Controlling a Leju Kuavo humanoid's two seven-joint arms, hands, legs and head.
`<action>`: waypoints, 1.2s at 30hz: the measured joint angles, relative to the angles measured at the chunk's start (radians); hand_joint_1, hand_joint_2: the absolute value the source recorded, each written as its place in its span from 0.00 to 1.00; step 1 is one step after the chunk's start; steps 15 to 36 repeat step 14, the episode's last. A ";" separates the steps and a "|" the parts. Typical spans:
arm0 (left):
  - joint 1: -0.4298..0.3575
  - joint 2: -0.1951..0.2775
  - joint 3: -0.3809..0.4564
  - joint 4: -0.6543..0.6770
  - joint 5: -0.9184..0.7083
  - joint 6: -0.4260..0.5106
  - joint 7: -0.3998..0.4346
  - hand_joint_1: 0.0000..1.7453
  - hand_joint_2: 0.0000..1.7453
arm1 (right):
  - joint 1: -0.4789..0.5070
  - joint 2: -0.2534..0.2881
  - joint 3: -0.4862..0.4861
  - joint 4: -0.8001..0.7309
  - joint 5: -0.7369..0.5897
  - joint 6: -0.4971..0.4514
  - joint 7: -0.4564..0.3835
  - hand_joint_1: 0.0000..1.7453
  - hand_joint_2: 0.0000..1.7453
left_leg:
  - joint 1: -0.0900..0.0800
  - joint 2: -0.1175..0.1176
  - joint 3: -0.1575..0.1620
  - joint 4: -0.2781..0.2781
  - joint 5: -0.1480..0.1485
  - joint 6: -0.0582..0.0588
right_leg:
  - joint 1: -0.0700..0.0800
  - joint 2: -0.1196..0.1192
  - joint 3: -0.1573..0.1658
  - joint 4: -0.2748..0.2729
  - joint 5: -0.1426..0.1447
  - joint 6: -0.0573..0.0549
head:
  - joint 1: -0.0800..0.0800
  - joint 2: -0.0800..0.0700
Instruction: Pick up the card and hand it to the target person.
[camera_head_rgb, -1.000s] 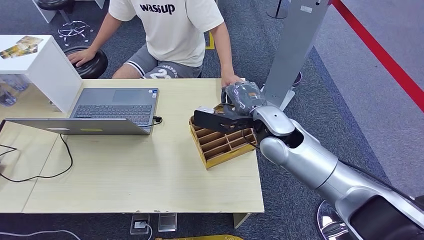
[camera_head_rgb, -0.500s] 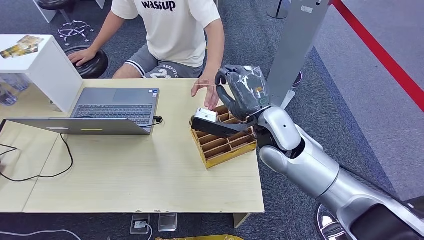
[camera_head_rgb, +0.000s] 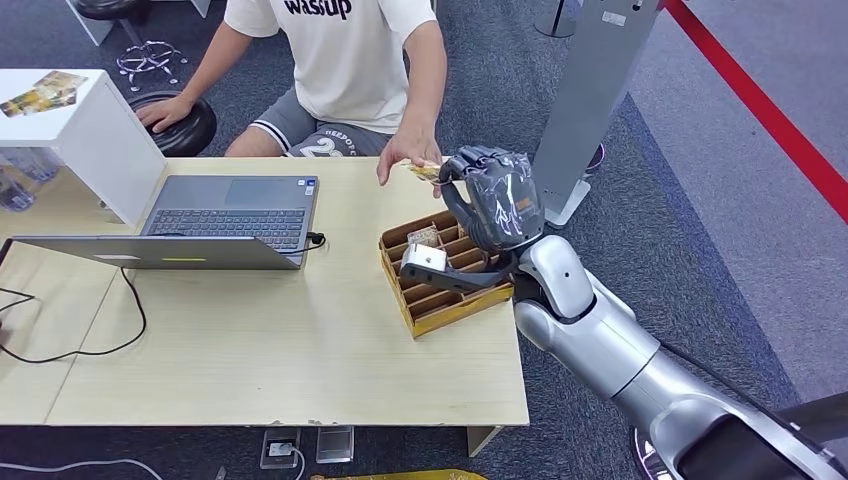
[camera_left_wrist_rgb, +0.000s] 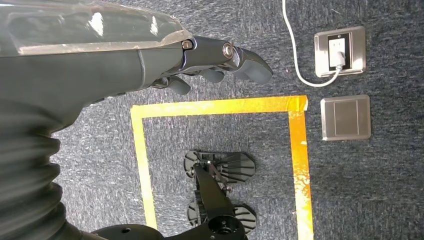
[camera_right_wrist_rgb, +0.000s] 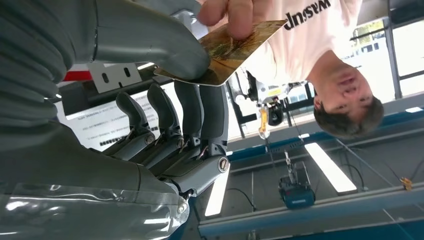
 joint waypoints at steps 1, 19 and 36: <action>0.002 0.001 0.003 0.000 0.003 -0.003 -0.003 0.00 1.00 | -0.002 0.003 0.008 0.009 0.000 0.010 -0.001 0.83 1.00 | 0.000 0.001 0.000 -0.001 0.000 0.000 | 0.000 0.000 0.000 -0.001 0.000 0.000 | 0.000 0.000; 0.014 0.008 0.023 -0.001 0.025 -0.001 -0.038 0.00 0.00 | 0.039 0.044 -0.115 -0.036 -0.642 0.213 -0.223 0.00 1.00 | 0.000 0.000 -0.002 0.001 0.000 0.000 | 0.000 0.000 -0.001 0.001 -0.001 0.000 | 0.000 0.000; 0.014 0.008 0.023 -0.001 0.025 -0.001 -0.038 0.00 0.00 | 0.039 0.044 -0.115 -0.036 -0.642 0.213 -0.223 0.00 1.00 | 0.000 0.000 -0.002 0.001 0.000 0.000 | 0.000 0.000 -0.001 0.001 -0.001 0.000 | 0.000 0.000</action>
